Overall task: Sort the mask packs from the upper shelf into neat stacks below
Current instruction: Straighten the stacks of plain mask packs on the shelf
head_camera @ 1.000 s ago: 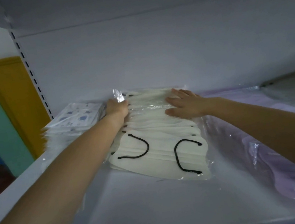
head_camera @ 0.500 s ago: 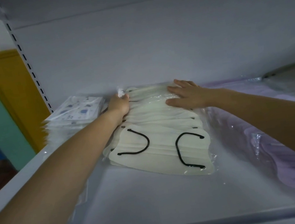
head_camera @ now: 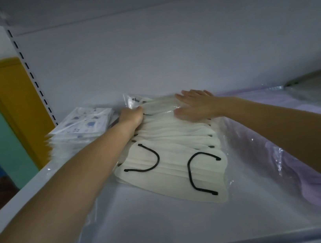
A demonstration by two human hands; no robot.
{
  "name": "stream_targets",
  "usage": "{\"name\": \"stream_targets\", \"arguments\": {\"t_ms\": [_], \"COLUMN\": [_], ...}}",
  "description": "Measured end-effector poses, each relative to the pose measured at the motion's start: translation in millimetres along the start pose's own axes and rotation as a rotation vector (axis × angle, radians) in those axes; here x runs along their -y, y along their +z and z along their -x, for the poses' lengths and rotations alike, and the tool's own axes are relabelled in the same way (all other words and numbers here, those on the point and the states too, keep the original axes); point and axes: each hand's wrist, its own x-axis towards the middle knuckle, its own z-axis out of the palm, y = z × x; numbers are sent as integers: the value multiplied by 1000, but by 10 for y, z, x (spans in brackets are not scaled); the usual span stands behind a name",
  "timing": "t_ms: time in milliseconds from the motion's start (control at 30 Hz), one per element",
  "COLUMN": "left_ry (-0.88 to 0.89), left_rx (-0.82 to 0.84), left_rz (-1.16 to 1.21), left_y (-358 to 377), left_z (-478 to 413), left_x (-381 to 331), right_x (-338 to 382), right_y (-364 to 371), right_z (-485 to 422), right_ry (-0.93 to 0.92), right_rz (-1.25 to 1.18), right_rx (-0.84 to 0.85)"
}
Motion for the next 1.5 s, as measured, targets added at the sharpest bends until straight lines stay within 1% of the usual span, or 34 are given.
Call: {"name": "stream_targets", "arguments": {"t_ms": [100,133,200,233,333,367,467,567,667,767,867,933,1000,1033,1067,1133,1167,1200,1267,1300,1400,1500], "left_ry": [5,11,26,28,15,12,15,16,10,25,31,26,64,88,110,122,125,132,149,166,189,178], "left_rx": [-4,-6,-13,-17,-18,-11,-3,3,17,8,-11,26,66,82,104,185,225,253,275,274,279,297], "left_rz": [-60,-77,-91,-93,-100,-103,-116,-135,-169,-165,-253,-350,-467,-525,-573,-625,-641,-656,-664,-660,-647,-554], "left_y": [-10,-9,-8,-9,10,16,14,7,-8,-9,-46,-50,-59,-80,-106,-175,-198,-206,-214,-221,-250,-271], "left_z": [-37,-38,-40,-42,-39,-42,-32,-18,28,46,111,202,313,353,367,441,485,512,576,598,651,660], "left_x": [-18,-29,-49,-55,-40,-33,-44,-54,-58,-60,-87,-111,-124,-120,-101,-63,-43,-14,26,41,73,93], "right_x": [31,13,-11,-3,30,30,-15,-6,-52,-91,-65,-12,34,45,52,100,133,176,326,411,610,584], "right_y": [95,96,69,53,73,90,74,57,88,104,87,27,-41,-65,-71,-81,-88,-92,-153,-161,-84,-85], "right_z": [-14,-15,-33,-27,51,72,97,135,75,35,59,93,155,200,265,403,484,551,746,852,1159,1239], "right_ry": [-31,-27,5,23,14,4,20,14,62,58,96,69,8,24,-1,-58,-70,-74,-103,-148,-308,-312], "right_rz": [47,38,7,2,25,22,-4,-44,-49,-9,-57,-105,-53,-65,-62,-40,-20,-1,-10,-4,76,77], "right_rx": [125,114,28,13,126,138,72,168,76,109,74,137,113,95,95,160,171,144,82,84,198,314]}}
